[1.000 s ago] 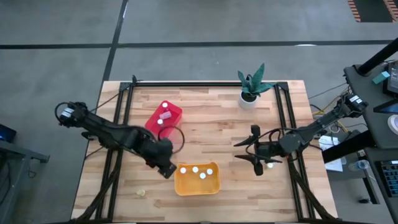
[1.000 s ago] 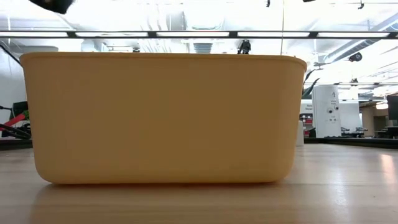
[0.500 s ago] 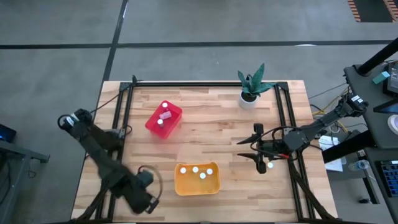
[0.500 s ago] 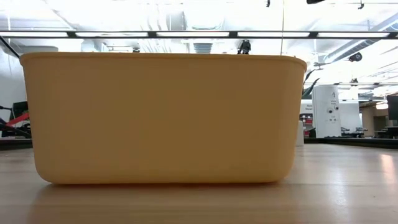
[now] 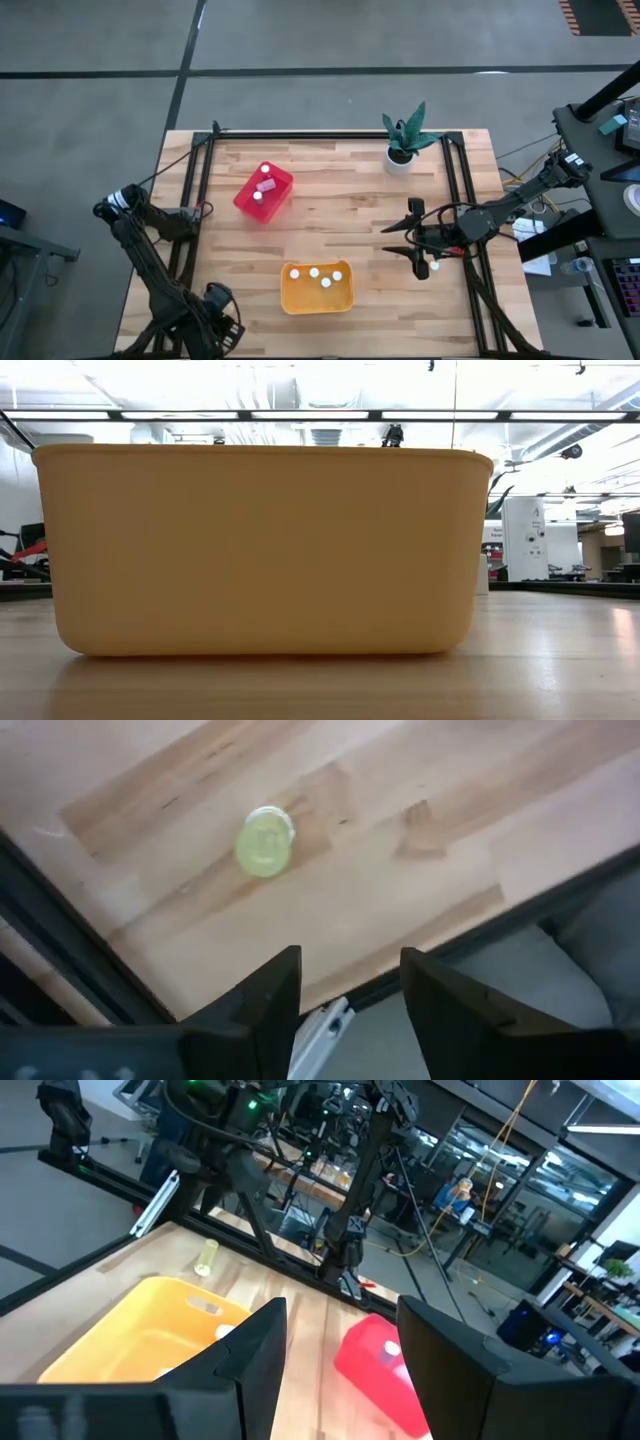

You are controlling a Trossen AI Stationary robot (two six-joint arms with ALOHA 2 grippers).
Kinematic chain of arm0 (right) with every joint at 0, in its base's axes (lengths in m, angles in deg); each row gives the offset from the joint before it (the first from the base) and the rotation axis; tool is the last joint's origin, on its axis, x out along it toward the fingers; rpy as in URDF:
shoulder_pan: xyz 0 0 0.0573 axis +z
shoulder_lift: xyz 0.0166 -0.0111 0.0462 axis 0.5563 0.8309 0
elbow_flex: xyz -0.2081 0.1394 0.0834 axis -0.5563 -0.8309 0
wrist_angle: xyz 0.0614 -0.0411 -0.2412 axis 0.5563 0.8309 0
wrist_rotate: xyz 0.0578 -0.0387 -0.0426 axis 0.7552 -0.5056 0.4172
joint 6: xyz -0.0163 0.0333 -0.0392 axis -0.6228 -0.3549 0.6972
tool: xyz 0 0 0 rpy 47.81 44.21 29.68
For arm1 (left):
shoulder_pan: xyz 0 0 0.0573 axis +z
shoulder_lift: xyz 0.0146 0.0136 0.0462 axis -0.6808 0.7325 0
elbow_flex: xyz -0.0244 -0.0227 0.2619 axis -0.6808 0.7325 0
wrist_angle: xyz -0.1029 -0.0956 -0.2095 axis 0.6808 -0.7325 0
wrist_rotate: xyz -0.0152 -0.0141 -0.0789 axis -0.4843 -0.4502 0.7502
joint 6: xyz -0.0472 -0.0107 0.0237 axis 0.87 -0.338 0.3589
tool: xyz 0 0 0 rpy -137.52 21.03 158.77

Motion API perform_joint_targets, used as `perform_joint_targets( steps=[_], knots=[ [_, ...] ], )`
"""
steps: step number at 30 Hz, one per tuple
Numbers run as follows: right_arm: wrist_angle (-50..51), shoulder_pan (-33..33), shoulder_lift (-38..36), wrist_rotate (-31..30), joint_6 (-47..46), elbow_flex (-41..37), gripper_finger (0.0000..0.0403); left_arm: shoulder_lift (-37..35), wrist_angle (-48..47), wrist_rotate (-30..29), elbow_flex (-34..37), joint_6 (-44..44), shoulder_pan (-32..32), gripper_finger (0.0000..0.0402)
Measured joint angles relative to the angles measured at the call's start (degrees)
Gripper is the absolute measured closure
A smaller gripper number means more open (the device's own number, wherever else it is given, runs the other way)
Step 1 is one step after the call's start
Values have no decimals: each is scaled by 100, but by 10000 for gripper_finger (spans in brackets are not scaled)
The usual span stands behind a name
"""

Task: Pick and place medicine bottles into bin by pill shape (circle, oval)
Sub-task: Put the yellow tablet bottle into the yellow bin

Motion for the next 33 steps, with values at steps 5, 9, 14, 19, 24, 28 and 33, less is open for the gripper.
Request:
perform_joint_targets(
  steps=[5,9,14,19,24,28,33],
  knots=[
    [2,0,4,0,76,0,220,0,1,19,201,348,0,217],
    [2,0,4,0,83,0,220,0,3,22,441,362,50,176],
    [2,0,4,-2,84,0,220,0,7,73,712,332,195,153],
    [2,0,4,-1,85,0,220,0,11,121,919,221,330,153],
    [4,0,4,-2,85,0,220,0,103,138,934,49,404,153],
    [4,0,4,-2,85,0,220,-7,403,247,1072,42,402,153],
    [6,0,4,-3,83,0,220,-7,725,491,1317,48,400,155]
  ],
)
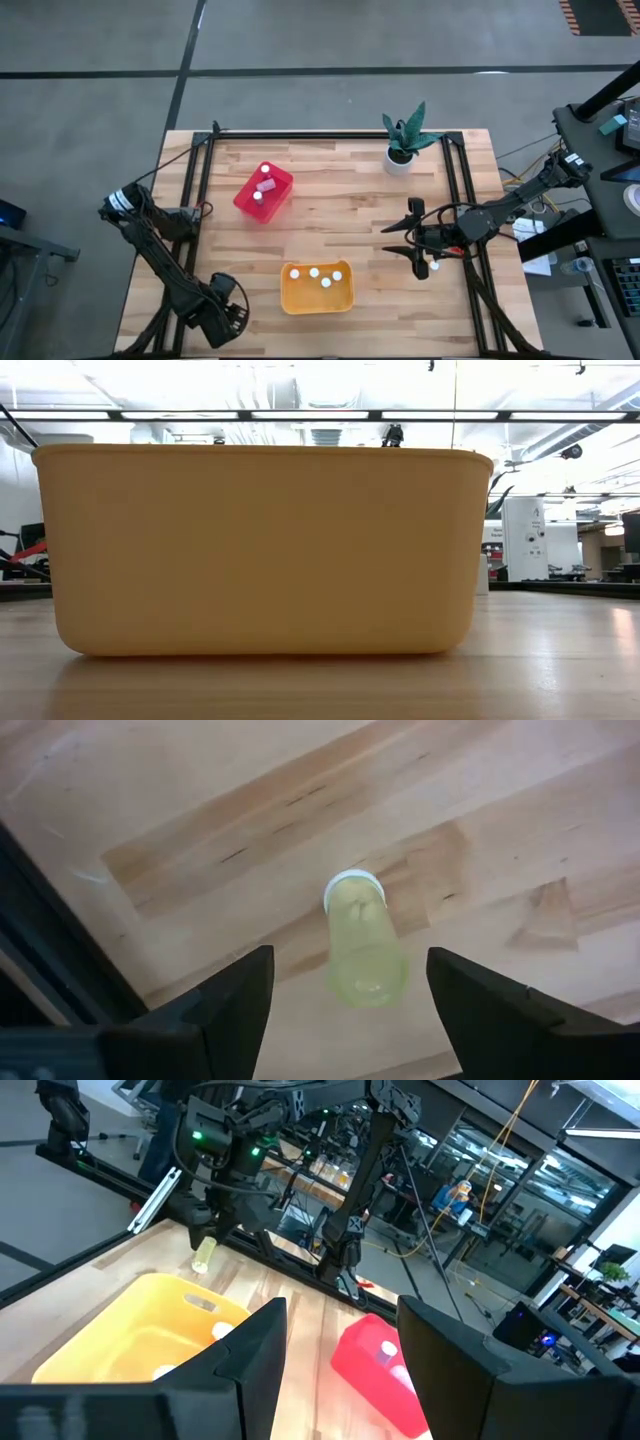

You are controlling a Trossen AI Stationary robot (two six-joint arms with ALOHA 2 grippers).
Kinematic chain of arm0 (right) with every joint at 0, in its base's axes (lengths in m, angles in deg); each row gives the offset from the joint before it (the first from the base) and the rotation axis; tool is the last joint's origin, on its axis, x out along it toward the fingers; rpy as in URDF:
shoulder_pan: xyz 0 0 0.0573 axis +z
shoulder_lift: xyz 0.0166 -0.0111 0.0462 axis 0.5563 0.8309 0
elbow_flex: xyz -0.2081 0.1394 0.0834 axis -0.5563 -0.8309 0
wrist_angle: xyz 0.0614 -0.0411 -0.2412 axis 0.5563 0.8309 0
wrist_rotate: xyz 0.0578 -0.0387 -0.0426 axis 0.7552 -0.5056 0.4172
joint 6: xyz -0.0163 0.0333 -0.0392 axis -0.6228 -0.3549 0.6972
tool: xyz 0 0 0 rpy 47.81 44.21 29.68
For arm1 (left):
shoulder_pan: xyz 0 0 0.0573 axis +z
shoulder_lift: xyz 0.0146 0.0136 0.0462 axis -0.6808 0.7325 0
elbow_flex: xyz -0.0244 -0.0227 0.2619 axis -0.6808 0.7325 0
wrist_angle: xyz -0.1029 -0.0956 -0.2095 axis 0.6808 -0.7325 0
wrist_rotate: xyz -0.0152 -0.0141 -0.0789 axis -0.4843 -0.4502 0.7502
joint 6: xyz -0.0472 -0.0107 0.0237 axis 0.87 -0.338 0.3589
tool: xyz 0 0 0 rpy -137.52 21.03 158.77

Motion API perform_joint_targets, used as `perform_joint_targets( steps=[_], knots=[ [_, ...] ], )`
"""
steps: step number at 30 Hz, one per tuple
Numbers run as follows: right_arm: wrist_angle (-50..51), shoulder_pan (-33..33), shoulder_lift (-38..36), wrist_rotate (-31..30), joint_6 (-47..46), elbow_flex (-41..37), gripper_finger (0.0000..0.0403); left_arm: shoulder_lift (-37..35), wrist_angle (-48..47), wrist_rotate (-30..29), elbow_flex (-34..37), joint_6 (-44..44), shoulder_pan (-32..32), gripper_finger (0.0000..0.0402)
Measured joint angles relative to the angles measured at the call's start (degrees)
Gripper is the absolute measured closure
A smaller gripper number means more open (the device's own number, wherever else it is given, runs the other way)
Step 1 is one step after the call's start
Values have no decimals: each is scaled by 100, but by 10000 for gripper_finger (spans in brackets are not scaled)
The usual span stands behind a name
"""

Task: Pick and place medicine bottles into bin by pill shape (circle, oval)
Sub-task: Put the yellow tablet bottle into the yellow bin

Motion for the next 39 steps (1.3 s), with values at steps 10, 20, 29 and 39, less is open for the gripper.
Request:
perform_joint_targets(
  steps=[10,20,29,39],
  knots=[
    [1,0,0,-3,-1,0,220,0,15,-46,8,-46,0,246],
    [1,0,0,-3,-1,0,220,0,8,-59,5,-46,2,329],
    [3,0,0,-3,-6,0,220,-191,-572,-873,-345,-289,20,325],
    [3,-16,0,-5,-55,0,220,-1004,-1073,-3841,-989,-1910,250,325]
  ],
)
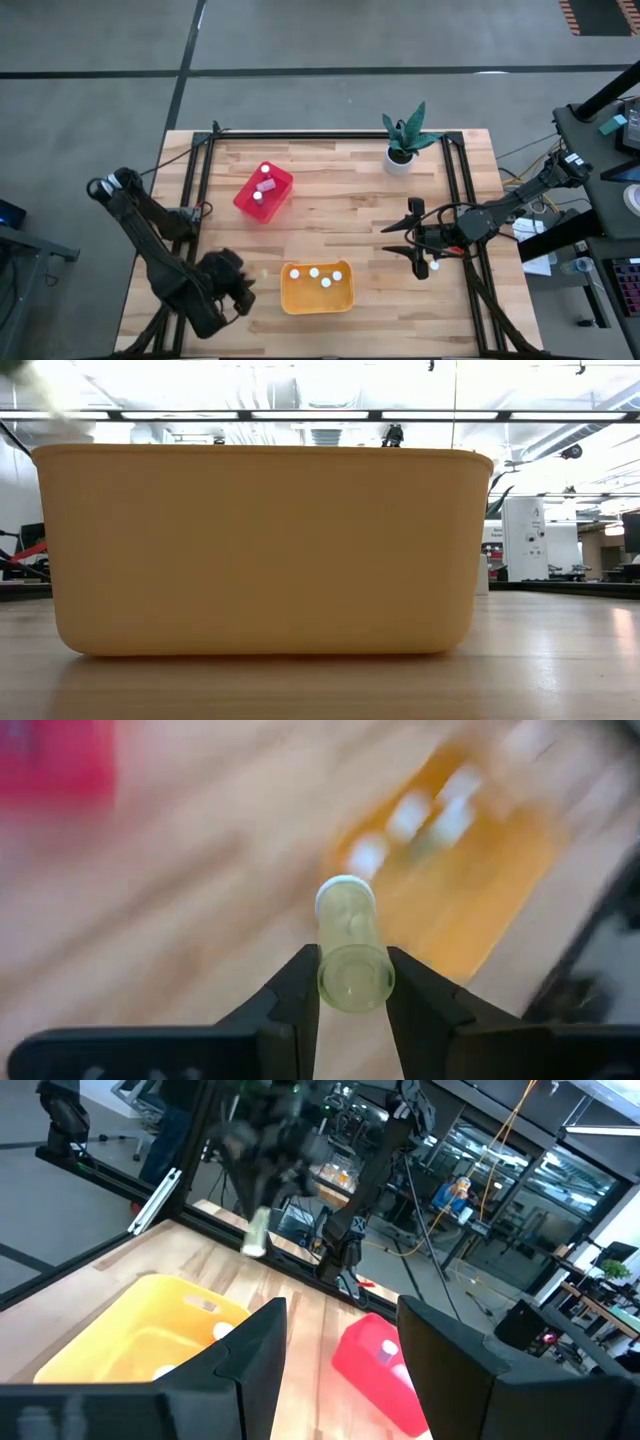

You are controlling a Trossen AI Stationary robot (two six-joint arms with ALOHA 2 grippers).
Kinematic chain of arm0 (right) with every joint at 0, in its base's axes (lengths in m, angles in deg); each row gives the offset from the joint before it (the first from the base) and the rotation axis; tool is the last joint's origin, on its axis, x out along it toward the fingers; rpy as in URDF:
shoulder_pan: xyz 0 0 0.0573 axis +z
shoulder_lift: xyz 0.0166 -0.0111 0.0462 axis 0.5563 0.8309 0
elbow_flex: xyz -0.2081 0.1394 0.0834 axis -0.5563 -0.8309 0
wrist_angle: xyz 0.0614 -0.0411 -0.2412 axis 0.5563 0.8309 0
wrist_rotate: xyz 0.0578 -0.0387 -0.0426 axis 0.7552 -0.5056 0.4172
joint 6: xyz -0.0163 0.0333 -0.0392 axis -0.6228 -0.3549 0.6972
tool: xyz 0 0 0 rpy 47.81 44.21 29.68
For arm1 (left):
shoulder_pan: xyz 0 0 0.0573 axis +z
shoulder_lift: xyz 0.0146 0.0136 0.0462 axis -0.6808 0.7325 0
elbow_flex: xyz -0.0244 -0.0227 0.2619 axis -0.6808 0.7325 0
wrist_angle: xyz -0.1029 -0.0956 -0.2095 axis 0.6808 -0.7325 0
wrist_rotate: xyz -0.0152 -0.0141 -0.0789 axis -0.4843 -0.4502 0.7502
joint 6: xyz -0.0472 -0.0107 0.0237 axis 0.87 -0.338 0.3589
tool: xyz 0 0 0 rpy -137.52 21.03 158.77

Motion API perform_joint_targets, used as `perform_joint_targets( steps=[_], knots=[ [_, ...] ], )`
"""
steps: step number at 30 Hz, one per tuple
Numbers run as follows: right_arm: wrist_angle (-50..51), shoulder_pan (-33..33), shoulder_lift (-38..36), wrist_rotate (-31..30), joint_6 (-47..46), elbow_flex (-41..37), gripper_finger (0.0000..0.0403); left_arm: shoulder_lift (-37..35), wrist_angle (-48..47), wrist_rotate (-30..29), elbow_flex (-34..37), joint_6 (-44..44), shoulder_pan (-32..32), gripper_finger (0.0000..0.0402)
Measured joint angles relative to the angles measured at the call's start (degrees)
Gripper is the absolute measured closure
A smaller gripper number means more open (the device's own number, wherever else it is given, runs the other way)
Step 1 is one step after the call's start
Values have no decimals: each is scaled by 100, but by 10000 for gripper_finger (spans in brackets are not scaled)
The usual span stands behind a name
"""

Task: Pick and place medicine bottles into bin by pill shape (circle, oval)
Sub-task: Put the yellow tablet bottle into the yellow bin

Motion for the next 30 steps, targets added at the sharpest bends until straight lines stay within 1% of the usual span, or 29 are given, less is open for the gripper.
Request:
perform_joint_targets(
  steps=[2,4,6,7,9,13,15,17,22,25,27,30],
  knots=[
    [0,-14,0,0,-37,0,220,-208,199,-765,-6,-496,40,325],
    [0,-23,0,0,-90,0,220,-382,627,-1429,53,-1086,56,325],
    [-4,-23,0,0,-100,-7,220,-510,974,-1869,99,-1720,76,325],
    [-3,-23,0,0,-101,-15,220,-551,1174,-2001,101,-2043,109,325],
    [-3,-23,0,2,-102,-23,220,-616,1498,-2071,107,-2634,199,325],
    [-4,-23,0,2,-102,-28,220,-669,2405,-2039,120,-4118,446,325],
    [-8,-23,0,2,-102,-31,220,-673,3051,-1789,136,-5082,617,325],
    [-9,-23,0,2,-102,-31,220,-673,3727,-1365,167,-6032,847,325],
    [-11,-23,0,2,-102,-33,220,-676,5714,204,497,-8327,1549,325],
    [-11,-23,0,2,-123,-33,220,-668,6333,912,686,-9271,1921,325],
    [-9,-23,0,2,-166,-33,220,-618,6980,1127,952,-9884,2083,325],
    [-9,-21,3,2,-290,-33,220,-458,8244,1410,1511,-10756,2196,325]
  ],
)
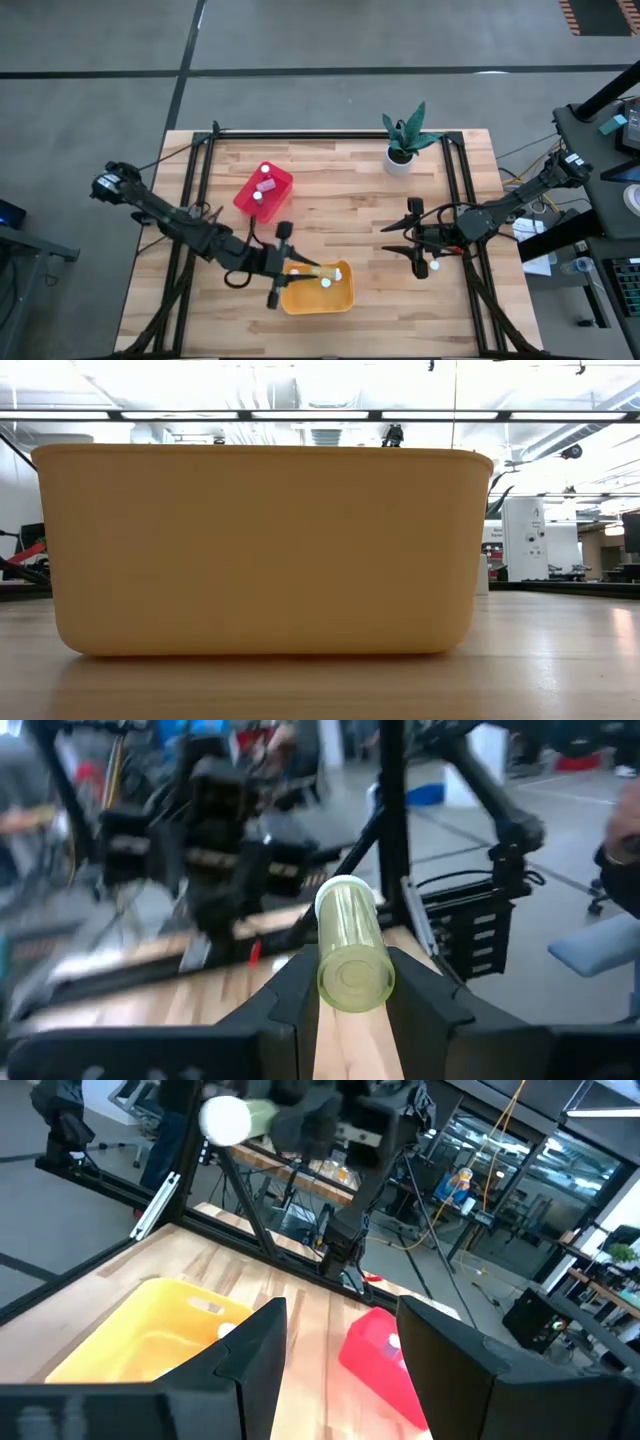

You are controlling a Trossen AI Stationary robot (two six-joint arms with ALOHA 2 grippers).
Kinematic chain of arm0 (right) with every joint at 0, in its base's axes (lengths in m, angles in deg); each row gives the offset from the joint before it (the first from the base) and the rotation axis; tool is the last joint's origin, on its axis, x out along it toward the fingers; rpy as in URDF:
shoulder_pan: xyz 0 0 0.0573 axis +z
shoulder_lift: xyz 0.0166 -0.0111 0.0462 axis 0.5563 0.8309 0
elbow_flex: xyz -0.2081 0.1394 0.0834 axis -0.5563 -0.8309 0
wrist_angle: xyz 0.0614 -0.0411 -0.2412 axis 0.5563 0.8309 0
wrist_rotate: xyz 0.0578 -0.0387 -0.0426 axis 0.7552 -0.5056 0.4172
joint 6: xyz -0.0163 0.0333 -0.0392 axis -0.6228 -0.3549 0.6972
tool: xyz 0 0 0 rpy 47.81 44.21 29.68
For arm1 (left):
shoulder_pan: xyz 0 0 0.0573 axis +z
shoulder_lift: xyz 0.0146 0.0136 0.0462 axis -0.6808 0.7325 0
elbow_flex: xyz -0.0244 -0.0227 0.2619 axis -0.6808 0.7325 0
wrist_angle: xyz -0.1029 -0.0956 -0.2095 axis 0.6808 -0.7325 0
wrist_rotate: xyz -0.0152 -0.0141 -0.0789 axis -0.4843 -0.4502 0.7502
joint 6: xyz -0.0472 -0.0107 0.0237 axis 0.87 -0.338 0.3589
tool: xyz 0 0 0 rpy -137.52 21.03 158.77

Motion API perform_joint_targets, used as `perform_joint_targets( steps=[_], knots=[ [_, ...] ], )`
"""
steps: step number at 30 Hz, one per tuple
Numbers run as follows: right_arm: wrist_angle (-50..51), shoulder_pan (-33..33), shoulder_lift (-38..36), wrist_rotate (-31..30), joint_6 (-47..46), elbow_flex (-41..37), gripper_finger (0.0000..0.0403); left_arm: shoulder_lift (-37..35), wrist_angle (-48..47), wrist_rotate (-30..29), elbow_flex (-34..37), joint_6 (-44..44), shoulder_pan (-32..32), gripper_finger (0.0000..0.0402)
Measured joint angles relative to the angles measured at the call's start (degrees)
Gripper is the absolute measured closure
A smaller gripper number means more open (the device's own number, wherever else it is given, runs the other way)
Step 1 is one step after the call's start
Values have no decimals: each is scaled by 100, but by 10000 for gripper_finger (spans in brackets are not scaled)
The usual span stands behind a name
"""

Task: Pick and place medicine bottles into bin by pill shape (circle, oval)
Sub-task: Put the yellow tablet bottle into the yellow bin

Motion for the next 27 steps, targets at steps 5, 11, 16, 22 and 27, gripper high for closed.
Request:
perform_joint_targets(
  steps=[5,11,16,22,27],
  knots=[
    [-171,0,184,0,-179,-2,220,116,1785,437,837,-385,192,325],
    [-1339,0,1020,2,-11,13,220,124,2962,454,1535,-437,288,325],
    [-2624,0,1944,4,194,154,220,120,3278,485,1841,-679,310,325],
    [-3424,0,2866,20,329,604,220,94,3463,639,2070,-722,322,325],
    [-3218,0,3291,28,216,1174,204,91,3468,639,2159,-829,323,325]
  ],
)
